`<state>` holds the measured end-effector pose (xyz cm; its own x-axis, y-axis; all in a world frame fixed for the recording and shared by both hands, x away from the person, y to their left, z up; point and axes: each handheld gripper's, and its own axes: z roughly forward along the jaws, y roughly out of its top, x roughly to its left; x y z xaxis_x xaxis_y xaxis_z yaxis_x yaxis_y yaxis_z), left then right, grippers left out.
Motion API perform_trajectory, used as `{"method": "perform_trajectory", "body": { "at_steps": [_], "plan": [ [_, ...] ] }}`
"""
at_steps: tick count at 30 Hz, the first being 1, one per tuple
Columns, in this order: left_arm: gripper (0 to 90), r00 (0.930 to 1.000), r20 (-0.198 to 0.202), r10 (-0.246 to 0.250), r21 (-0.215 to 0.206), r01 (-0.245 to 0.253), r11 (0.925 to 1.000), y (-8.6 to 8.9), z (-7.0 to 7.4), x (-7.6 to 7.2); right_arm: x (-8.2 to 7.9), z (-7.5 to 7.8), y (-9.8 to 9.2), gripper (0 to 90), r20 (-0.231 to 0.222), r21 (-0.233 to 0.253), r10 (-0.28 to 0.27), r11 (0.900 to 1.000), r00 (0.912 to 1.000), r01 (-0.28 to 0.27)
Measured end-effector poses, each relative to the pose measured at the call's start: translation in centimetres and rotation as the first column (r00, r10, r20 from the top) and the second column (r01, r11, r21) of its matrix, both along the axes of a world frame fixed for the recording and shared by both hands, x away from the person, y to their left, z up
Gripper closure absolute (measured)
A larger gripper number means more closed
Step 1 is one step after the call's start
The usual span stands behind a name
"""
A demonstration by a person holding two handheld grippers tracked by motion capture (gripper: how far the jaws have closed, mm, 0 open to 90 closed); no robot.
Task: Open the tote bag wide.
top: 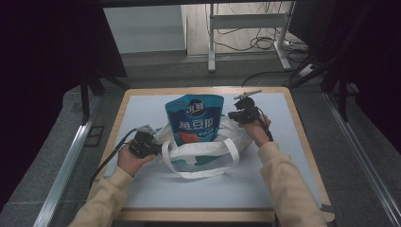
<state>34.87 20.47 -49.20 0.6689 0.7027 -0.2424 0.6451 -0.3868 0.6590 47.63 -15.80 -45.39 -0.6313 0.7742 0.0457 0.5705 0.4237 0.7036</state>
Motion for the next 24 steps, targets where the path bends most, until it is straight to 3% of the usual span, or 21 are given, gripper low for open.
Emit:
{"method": "perform_trajectory", "body": {
  "at_steps": [6,13,22,24],
  "plan": [
    [90.0,1.0000,0.008,0.005,-0.005,-0.005,1.0000,0.1,0.1,0.0,0.2,-0.2,-0.1,88.9,-0.014,0.011,-0.010,1.000,0.9999,0.010],
    [90.0,0.9972,0.070,0.027,-0.044,-0.024,0.9987,0.3,1.6,0.0,-1.0,1.0,0.1,88.8,0.047,0.034,0.028,0.999,0.9985,-0.030],
    [89.9,0.9827,0.164,0.086,-0.117,-0.067,0.9909,1.5,3.8,-0.6,-4.0,3.0,-0.7,88.8,0.125,0.123,0.076,0.988,0.9892,-0.091],
    [89.9,0.9783,0.180,0.103,-0.130,-0.080,0.9883,1.9,4.2,-1.0,-4.5,3.2,-1.0,88.8,0.125,0.138,0.080,0.986,0.9889,-0.097]
  ]
}}
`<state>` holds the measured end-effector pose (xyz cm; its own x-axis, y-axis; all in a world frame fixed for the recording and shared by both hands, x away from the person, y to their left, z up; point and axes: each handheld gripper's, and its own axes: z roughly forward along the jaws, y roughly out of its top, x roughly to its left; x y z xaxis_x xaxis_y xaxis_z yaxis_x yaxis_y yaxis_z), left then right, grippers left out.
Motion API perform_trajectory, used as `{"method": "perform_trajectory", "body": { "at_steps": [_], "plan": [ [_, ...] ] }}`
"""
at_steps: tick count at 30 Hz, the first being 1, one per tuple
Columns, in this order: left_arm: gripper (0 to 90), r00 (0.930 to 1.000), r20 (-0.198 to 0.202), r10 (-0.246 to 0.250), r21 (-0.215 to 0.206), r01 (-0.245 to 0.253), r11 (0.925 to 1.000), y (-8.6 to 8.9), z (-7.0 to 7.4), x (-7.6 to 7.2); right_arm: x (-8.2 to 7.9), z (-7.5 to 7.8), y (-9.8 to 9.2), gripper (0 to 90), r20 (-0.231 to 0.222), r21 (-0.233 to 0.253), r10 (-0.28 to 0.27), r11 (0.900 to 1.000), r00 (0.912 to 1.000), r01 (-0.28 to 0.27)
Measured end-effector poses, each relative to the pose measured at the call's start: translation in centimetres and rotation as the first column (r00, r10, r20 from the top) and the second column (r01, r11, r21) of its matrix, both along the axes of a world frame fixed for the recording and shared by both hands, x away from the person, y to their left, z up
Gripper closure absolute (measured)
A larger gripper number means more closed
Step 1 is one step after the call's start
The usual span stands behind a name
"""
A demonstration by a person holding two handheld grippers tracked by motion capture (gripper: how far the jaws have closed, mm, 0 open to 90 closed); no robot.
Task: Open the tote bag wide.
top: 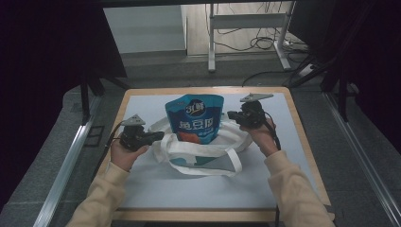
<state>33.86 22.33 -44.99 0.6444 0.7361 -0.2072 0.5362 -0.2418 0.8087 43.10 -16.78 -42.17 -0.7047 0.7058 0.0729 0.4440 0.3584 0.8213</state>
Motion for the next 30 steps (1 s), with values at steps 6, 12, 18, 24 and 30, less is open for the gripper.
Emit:
{"method": "perform_trajectory", "body": {
  "at_steps": [6,12,18,24,30],
  "plan": [
    [89.9,0.9983,0.049,0.033,-0.033,-0.031,0.9990,1.2,0.9,-1.5,-1.7,0.5,-1.3,88.8,0.019,0.045,0.011,0.999,0.9998,-0.012],
    [87.8,0.9953,0.078,0.058,-0.030,-0.056,0.9980,2.1,0.6,-3.3,-4.2,0.3,-3.0,88.7,0.050,0.063,0.034,0.997,0.9982,-0.037],
    [83.4,0.9937,0.074,0.084,-0.017,-0.083,0.9964,2.8,-1.0,-5.1,-6.8,-0.5,-4.9,81.0,0.064,0.074,0.047,0.996,0.9968,-0.052],
    [64.5,0.9917,0.067,0.110,0.024,-0.112,0.9934,3.0,-2.5,-6.4,-9.7,-2.2,-7.1,57.3,0.093,0.081,0.021,0.996,0.9954,-0.029],
    [51.9,0.9889,0.103,0.107,0.095,-0.117,0.9886,2.3,-3.1,-7.3,-10.9,-4.3,-9.0,49.9,0.055,0.062,-0.014,0.998,0.9984,0.011]
  ]
}}
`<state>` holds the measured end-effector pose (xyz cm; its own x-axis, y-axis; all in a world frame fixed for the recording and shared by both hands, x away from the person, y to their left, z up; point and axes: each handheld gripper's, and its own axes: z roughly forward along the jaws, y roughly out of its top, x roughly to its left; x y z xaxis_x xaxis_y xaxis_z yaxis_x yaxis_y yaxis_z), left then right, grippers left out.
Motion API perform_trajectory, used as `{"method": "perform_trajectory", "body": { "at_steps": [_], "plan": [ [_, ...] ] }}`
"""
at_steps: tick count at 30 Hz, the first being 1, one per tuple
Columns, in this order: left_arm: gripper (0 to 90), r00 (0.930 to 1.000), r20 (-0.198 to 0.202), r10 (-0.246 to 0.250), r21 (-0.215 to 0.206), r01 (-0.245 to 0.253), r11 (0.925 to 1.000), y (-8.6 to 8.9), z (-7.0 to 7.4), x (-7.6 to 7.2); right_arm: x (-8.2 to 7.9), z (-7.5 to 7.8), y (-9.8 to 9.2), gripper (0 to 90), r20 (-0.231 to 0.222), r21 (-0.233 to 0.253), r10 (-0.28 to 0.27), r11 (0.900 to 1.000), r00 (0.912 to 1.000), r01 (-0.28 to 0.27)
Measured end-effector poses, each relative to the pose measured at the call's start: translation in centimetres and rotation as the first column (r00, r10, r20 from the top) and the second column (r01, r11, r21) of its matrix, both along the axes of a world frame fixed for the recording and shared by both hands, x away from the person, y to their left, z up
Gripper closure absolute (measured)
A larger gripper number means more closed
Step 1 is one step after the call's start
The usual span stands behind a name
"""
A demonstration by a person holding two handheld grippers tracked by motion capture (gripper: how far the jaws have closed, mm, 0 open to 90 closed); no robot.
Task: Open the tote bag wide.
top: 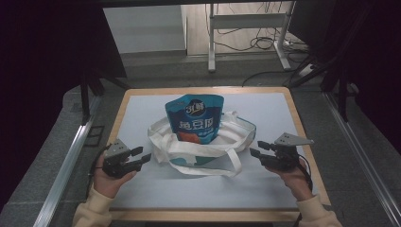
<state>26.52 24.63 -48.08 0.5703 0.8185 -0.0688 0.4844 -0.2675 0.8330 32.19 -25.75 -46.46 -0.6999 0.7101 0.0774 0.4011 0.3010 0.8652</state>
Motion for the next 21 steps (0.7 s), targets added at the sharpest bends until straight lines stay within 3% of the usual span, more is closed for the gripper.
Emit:
{"method": "perform_trajectory", "body": {
  "at_steps": [2,7,21],
  "plan": [
    [50.4,0.9999,0.013,0.005,0.023,-0.005,0.9997,-0.1,-0.2,-0.3,-0.2,-0.7,-0.4,49.5,-0.015,-0.002,-0.007,1.000,0.9999,0.007],
    [49.5,0.9994,0.031,0.016,0.021,-0.017,0.9996,0.0,-0.2,-0.6,-0.2,-1.7,-0.9,49.0,-0.040,0.001,-0.019,1.000,0.9990,0.019],
    [47.8,0.9999,0.013,0.010,0.027,-0.010,0.9996,-0.4,-0.4,-0.4,-0.3,-1.4,-0.7,45.2,-0.011,-0.002,-0.020,1.000,0.9997,0.020]
  ]
}}
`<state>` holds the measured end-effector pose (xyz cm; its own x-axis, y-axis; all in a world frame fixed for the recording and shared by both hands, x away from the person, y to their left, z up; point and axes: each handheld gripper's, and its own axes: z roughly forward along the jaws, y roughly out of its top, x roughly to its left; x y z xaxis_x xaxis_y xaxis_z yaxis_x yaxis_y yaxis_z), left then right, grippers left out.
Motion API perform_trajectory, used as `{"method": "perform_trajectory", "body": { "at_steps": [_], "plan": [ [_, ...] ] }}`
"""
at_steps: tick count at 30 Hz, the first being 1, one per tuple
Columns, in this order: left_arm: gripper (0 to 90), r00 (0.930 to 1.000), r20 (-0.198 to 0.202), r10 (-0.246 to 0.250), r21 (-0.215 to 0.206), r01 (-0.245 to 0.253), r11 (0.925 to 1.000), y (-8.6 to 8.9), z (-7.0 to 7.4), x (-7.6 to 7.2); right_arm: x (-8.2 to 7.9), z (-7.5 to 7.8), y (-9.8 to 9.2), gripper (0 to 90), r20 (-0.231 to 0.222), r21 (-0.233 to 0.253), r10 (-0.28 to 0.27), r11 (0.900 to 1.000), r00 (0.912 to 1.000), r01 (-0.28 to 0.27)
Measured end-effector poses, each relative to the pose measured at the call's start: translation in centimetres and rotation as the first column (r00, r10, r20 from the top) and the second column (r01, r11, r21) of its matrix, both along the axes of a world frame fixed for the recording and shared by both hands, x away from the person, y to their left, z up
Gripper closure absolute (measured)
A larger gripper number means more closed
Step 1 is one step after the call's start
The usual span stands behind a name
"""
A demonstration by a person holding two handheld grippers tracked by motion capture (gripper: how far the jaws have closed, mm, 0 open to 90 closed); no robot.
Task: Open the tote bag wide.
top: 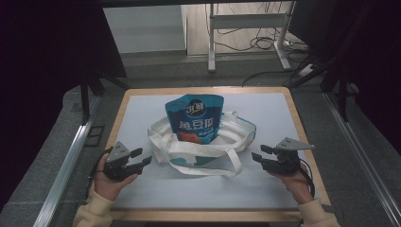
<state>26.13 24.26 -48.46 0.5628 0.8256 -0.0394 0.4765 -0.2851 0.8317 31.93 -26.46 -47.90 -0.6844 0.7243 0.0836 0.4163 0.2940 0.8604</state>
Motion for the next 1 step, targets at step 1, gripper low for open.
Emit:
{"method": "perform_trajectory", "body": {
  "at_steps": [1],
  "plan": [
    [46.9,1.0000,-0.003,-0.002,0.003,0.002,1.0000,-0.07,-0.05,0.02,0.04,0.00,-0.03,44.3,0.004,-0.002,-0.002,1.000,1.0000,0.002]
  ]
}}
